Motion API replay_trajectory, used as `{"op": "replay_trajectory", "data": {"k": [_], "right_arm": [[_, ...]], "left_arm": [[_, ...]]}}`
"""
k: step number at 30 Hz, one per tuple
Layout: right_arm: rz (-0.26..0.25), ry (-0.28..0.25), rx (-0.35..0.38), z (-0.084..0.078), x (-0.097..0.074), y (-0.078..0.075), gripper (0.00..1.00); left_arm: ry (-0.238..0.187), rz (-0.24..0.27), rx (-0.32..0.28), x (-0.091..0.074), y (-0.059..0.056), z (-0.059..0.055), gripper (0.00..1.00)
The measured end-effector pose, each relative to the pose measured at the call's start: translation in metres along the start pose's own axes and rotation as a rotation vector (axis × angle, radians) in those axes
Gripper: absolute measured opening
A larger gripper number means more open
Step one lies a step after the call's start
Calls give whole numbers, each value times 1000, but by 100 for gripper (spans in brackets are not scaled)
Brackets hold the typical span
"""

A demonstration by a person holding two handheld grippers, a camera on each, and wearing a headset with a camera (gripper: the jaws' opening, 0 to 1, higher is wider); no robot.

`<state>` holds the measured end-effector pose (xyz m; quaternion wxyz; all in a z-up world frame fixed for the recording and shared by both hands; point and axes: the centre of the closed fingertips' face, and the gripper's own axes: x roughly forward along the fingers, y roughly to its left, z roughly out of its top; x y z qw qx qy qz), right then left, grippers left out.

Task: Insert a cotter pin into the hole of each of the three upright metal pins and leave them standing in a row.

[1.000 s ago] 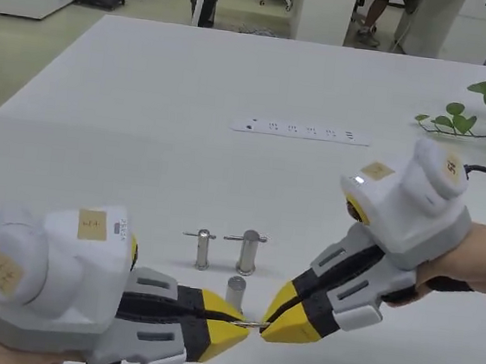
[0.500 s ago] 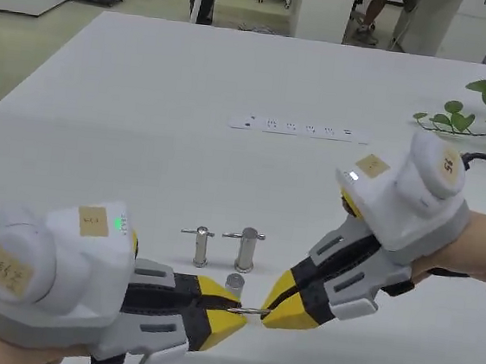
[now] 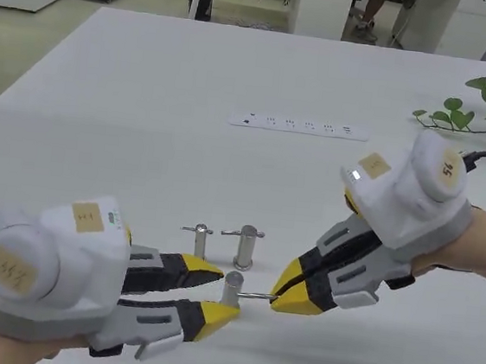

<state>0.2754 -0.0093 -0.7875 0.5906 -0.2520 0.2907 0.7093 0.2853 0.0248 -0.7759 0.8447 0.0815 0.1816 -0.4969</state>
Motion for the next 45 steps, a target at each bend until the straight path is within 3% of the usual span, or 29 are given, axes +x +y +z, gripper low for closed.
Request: {"op": "replay_trajectory", "data": {"k": [8, 20, 34, 45], "right_arm": [[-46, 20, 12, -9, -1, -13, 3], [-82, 58, 40, -27, 1, -30, 3], [-96, 75, 55, -34, 9, -39, 3], [-80, 73, 48, -31, 12, -36, 3]], "left_arm": [[26, 56, -11, 7, 16, -8, 25], [74, 68, -14, 27, 25, -24, 26], [122, 63, -31, 41, 26, -40, 21], [125, 67, -32, 46, 26, -43, 13]]}}
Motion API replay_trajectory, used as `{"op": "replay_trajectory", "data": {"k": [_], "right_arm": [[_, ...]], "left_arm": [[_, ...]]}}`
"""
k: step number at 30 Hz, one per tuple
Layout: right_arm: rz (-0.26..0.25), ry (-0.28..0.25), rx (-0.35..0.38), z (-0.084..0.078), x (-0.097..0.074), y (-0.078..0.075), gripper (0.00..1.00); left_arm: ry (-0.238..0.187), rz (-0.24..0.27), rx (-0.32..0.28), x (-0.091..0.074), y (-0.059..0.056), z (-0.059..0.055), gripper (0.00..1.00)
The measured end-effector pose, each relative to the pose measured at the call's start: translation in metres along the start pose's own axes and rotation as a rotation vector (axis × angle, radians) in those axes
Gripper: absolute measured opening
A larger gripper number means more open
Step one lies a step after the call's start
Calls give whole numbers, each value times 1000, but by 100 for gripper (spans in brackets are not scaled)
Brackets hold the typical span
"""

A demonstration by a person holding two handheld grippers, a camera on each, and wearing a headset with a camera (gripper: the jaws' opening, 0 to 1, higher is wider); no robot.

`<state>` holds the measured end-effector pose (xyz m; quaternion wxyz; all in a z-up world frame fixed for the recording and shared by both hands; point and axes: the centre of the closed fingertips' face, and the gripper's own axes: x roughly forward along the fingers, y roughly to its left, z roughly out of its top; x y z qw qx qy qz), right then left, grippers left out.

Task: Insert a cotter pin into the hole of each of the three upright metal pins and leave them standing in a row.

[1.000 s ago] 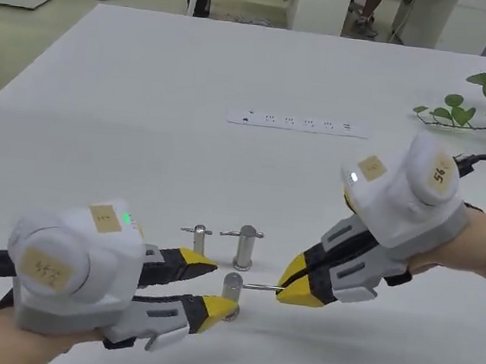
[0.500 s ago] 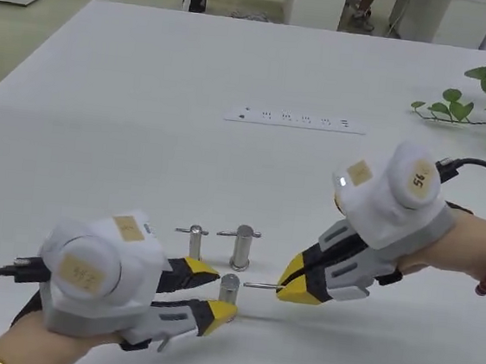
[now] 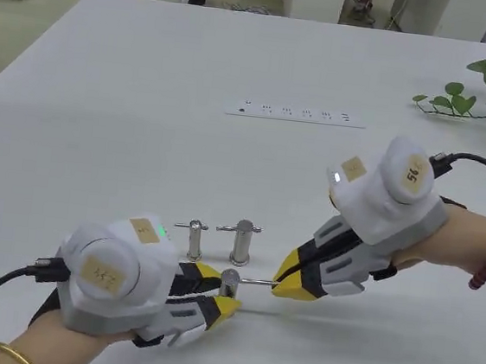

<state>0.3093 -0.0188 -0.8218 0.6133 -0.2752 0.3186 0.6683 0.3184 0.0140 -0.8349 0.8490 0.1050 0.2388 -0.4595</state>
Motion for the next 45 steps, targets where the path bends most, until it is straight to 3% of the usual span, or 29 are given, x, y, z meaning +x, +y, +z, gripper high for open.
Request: {"op": "replay_trajectory", "data": {"k": [13, 33, 45], "right_arm": [[-2, -32, 3, 7, -4, 1, 3], [-12, 10, -55, 14, 10, 1, 3], [-15, 2, -51, 21, 19, 3, 3]], "left_arm": [[-12, 2, -21, 0, 1, -1, 12], [-18, -12, -82, 3, 1, -5, 12], [-22, -14, -126, 5, 0, -9, 13]]}}
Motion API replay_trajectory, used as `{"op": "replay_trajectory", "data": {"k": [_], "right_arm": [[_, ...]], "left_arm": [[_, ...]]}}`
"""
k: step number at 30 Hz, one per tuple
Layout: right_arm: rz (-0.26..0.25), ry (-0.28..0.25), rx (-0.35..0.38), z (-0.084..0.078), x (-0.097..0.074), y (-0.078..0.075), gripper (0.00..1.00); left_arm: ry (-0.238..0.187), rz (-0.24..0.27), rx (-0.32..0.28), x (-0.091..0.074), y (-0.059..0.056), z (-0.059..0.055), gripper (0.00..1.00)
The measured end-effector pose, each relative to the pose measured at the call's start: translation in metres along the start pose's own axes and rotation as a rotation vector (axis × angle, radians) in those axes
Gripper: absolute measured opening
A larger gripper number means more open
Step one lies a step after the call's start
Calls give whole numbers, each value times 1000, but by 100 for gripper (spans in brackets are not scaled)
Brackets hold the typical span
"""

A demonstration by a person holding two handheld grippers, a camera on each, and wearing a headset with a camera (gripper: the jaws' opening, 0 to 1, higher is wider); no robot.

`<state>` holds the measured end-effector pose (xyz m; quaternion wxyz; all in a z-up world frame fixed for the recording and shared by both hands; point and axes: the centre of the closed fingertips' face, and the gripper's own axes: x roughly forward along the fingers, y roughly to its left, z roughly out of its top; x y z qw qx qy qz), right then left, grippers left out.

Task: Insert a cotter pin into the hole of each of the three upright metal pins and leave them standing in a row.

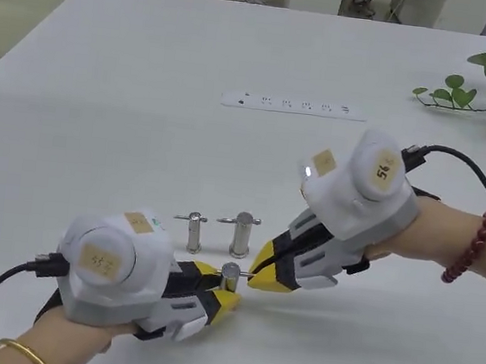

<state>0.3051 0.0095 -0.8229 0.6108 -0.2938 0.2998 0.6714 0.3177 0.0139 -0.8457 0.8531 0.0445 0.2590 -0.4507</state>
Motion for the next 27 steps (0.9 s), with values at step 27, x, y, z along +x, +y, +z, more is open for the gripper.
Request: {"op": "replay_trajectory", "data": {"k": [27], "right_arm": [[-32, -13, 24, -3, -8, 0, 6]], "left_arm": [[-10, 18, -43, 2, 2, -2, 13]]}}
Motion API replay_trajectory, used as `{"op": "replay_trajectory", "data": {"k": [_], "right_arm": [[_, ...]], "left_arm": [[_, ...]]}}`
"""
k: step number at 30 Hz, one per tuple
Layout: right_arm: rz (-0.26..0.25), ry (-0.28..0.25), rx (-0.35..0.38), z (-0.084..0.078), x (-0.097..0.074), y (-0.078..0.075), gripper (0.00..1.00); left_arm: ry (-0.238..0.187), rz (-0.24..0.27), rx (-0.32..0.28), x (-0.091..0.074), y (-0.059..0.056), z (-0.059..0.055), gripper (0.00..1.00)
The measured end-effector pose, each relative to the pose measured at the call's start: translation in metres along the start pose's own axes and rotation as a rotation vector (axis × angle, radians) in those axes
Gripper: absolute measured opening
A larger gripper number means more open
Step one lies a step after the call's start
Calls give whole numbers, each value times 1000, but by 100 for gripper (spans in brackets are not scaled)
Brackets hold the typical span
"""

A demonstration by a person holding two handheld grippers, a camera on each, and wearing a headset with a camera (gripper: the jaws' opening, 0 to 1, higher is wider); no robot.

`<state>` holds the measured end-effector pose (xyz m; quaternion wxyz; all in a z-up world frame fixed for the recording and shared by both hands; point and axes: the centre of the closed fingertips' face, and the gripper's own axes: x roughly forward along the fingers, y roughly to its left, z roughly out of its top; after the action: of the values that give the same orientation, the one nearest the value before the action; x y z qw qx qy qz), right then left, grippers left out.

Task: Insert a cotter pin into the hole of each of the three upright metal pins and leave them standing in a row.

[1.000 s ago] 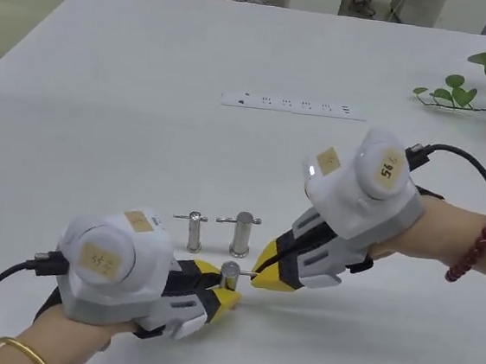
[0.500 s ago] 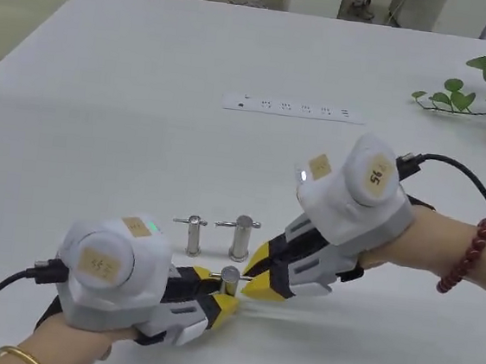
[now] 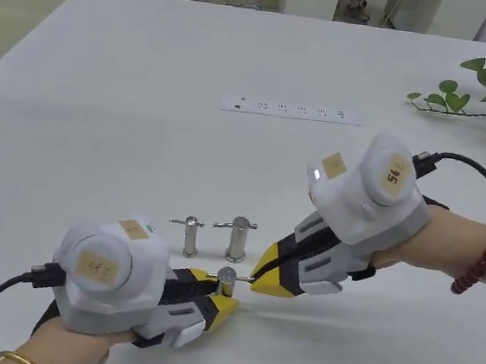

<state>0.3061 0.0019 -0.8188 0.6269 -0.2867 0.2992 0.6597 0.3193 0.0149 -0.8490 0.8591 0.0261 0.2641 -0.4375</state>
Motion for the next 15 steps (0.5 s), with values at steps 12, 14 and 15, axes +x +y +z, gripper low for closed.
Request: {"op": "replay_trajectory", "data": {"k": [12, 14, 15], "right_arm": [[-3, -21, -27, 9, 7, 0, 5], [-2, -21, -26, 9, 7, 0, 5], [-2, -22, -25, 9, 7, 0, 5]], "left_arm": [[-6, 2, -21, 0, 0, -1, 13], [-7, 3, -22, 0, 0, -1, 13], [-7, 4, -23, 0, 0, -1, 13]]}}
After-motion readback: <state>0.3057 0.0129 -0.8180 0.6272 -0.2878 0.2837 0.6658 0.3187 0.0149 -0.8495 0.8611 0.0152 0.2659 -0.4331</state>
